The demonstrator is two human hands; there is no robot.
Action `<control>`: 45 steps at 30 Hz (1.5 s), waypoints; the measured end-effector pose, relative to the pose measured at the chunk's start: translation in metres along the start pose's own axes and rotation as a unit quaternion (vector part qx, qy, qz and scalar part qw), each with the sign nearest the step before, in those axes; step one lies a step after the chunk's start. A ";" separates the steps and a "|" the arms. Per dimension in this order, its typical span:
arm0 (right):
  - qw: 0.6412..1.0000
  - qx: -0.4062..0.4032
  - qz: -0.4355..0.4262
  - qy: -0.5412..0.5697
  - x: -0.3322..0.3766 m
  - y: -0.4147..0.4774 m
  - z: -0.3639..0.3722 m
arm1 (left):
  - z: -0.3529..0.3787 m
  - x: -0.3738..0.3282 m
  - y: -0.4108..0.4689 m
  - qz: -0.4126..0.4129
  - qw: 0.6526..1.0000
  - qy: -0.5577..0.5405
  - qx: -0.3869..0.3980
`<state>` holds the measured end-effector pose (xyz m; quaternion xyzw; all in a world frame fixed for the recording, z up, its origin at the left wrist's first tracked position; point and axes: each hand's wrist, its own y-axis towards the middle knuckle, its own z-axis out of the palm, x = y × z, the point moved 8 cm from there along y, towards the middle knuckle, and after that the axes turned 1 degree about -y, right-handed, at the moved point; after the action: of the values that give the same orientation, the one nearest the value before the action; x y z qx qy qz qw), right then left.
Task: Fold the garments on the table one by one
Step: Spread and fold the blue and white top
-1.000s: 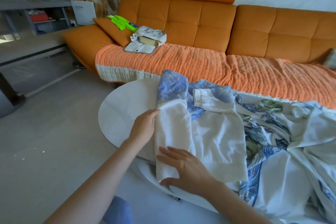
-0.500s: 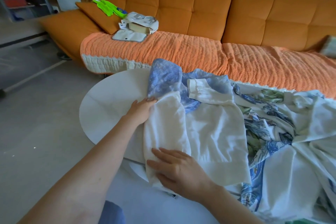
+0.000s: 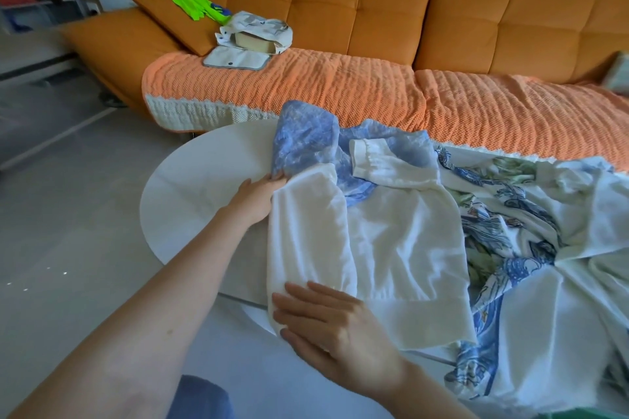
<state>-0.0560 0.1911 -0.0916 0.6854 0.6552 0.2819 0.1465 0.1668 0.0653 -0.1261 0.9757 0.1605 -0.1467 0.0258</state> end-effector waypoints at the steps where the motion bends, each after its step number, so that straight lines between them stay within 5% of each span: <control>1: 1.000 -0.005 -0.005 0.015 0.001 0.000 -0.005 | 0.000 -0.001 0.001 -0.002 1.000 0.002 0.003; 10: 0.998 0.047 -0.020 0.040 0.003 -0.002 -0.002 | -0.001 0.007 0.009 -0.037 0.999 0.015 0.007; 13: 0.996 0.035 0.045 0.076 -0.008 0.000 -0.011 | 0.003 0.002 0.009 -0.040 0.999 0.019 0.028; 16: 0.986 0.011 0.160 0.037 -0.044 0.003 -0.020 | -0.009 -0.007 0.010 -0.039 0.998 0.015 -0.038; 19: 0.962 0.106 0.251 0.010 -0.073 -0.011 -0.004 | -0.017 -0.043 0.004 0.032 0.992 0.011 -0.122; 22: 0.939 0.190 0.276 0.078 -0.077 -0.027 0.012 | 0.017 -0.069 0.006 0.040 0.997 0.066 0.028; 25: 0.920 0.127 0.330 0.170 -0.095 -0.024 -0.016 | -0.004 -0.080 0.017 0.005 0.998 0.059 -0.024; 27: 0.909 0.021 0.392 0.140 -0.130 -0.025 -0.054 | -0.026 -0.100 0.022 0.025 0.994 0.015 -0.106; 30: 0.851 -0.061 0.514 0.092 -0.191 -0.041 -0.103 | -0.031 -0.141 0.031 0.091 0.988 -0.041 -0.122; 37: 0.763 0.024 0.645 0.032 -0.300 -0.040 -0.125 | 0.045 -0.194 0.062 0.099 0.989 0.062 0.094; 41: 0.706 0.019 0.697 0.123 -0.322 -0.038 -0.110 | 0.070 -0.188 0.061 0.131 0.988 0.047 0.069; 45: 0.696 -0.002 0.699 0.162 -0.324 -0.035 -0.089 | 0.068 -0.183 0.064 0.094 0.993 -0.014 0.070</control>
<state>-0.1306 -0.1384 -0.1039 0.8892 0.0004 0.4115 -0.1998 0.0025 -0.0582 -0.1369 0.9838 0.0569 -0.1681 -0.0265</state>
